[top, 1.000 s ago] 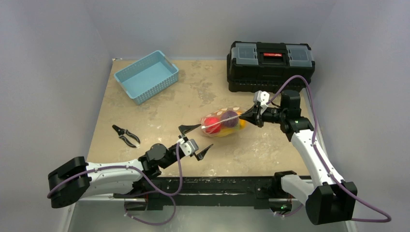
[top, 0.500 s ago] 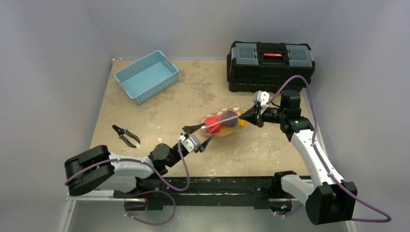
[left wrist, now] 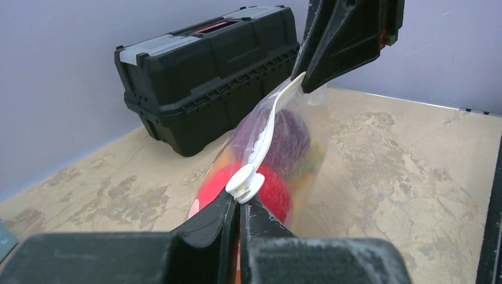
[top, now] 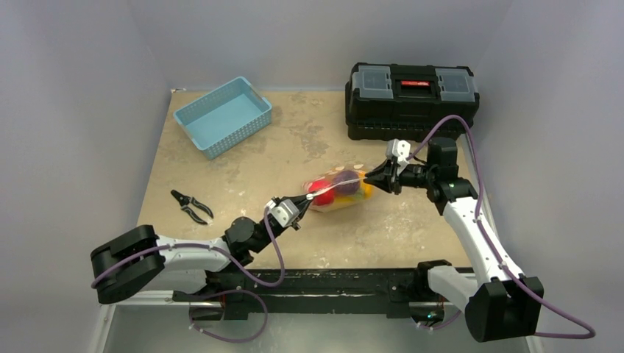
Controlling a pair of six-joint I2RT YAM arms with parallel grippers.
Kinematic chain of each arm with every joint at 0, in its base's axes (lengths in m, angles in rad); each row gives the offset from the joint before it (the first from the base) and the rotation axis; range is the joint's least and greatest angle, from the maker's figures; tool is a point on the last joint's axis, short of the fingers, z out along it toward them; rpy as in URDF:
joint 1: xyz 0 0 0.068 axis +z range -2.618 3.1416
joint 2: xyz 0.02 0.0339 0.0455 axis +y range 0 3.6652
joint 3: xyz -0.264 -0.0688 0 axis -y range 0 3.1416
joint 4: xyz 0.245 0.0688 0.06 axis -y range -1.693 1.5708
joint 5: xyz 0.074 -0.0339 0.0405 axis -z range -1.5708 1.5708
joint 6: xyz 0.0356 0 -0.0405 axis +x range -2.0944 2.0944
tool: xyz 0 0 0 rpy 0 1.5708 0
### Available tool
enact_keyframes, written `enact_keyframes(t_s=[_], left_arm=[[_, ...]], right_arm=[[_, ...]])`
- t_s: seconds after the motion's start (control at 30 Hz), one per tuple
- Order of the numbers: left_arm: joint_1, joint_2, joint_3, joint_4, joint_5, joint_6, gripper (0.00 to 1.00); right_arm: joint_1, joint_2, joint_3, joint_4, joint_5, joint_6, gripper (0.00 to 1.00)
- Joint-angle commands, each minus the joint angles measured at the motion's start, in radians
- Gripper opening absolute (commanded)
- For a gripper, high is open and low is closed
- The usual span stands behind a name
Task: Open the zip-top bag and remove the fake food
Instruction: Pick up the zipper food storage bag at the center of the board.
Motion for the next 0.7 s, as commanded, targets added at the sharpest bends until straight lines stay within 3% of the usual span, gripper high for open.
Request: enact_keyframes(t_s=[0.0,0.17,0.27,0.43,0.67], left_arm=[[0.011,-0.101,0.072,-0.146,0.031,-0.066,0.00],[0.014,-0.155,0.128,-0.294,0.070,-0.100,0.00],[0.016,-0.170,0.152,-0.353,0.087,-0.129,0.00],[0.019,-0.176,0.201,-0.442,0.116,-0.193,0.00],[0.019,-0.181,0.283,-0.570,0.142,-0.237,0.00]], right_arm=[[-0.003,-0.014,0.019,-0.036,-0.083,-0.069,0.24],[0.066,-0.015,0.066,-0.122,-0.092,-0.146,0.56],[0.177,0.012,0.155,-0.248,-0.004,-0.232,0.68],[0.311,0.094,0.361,-0.448,0.057,-0.304,0.68],[0.416,0.180,0.460,-0.422,0.082,-0.241,0.56]])
